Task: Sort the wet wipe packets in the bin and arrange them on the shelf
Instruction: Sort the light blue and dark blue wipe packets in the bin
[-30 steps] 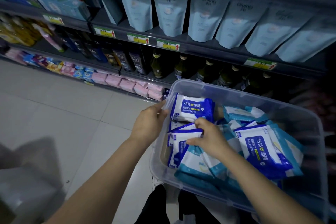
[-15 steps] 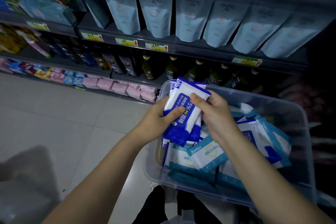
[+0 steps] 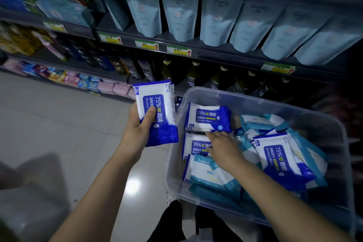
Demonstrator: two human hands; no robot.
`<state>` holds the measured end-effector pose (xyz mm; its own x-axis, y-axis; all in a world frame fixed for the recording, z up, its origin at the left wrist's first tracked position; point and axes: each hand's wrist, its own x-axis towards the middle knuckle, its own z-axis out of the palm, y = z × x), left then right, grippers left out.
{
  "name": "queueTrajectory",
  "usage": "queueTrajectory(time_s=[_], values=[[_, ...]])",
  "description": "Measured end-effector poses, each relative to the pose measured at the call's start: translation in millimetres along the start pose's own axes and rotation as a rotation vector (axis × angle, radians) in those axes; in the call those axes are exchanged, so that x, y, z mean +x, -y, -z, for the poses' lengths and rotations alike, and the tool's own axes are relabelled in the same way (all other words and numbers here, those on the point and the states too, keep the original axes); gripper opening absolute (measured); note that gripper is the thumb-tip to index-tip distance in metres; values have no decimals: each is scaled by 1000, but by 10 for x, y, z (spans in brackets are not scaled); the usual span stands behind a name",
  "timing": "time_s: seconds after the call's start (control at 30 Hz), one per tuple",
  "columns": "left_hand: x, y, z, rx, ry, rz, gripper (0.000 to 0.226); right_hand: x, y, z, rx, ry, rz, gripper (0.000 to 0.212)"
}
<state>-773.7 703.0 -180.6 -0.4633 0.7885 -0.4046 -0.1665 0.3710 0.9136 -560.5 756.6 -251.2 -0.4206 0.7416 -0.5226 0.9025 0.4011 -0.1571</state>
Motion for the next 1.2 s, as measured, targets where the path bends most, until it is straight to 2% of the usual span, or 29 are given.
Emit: queueTrajectory(time_s=[0.07, 0.17, 0.3, 0.5, 0.57, 0.67, 0.73, 0.8, 0.9, 1.0, 1.07, 1.1, 1.2], values=[[-17, 25, 12, -21, -15, 23, 19, 9, 51, 0, -69, -15, -25, 51], [-53, 35, 14, -19, -19, 43, 21, 18, 101, 40, -78, -32, -35, 44], [-74, 11, 16, -24, -14, 49, 26, -55, 15, 89, 64, -103, 11, 33], [-88, -52, -116, -46, 31, 48, 20, -259, -110, 500, 699, -369, -64, 6], [-90, -67, -183, -51, 48, 51, 15, -322, -119, 715, 970, -434, -63, 12], [-103, -95, -295, -59, 94, 43, 21, -414, -68, 943, 1453, -426, -145, 10], [-134, -116, -390, -43, 154, 33, 27, -440, 19, 990, 1622, -369, -205, 5], [-185, -126, -525, -17, 232, 7, 32, -459, 136, 972, 1579, -331, -220, 7], [-240, -85, -744, 5, 290, -40, 36, -512, 232, 892, 1379, -321, -192, 11], [-252, -31, -853, -25, 286, -8, 40, -577, 2, 763, 1133, -438, -197, 13], [-247, -2, -871, -38, 273, 22, 40, -644, -341, 615, 873, -539, -367, 30], [-240, 11, -878, -35, 273, 28, 41, -702, -523, 527, 733, -537, -483, 40], [-222, 43, -909, 9, 290, 28, 45, -883, -884, 266, 450, -386, -692, 71]])
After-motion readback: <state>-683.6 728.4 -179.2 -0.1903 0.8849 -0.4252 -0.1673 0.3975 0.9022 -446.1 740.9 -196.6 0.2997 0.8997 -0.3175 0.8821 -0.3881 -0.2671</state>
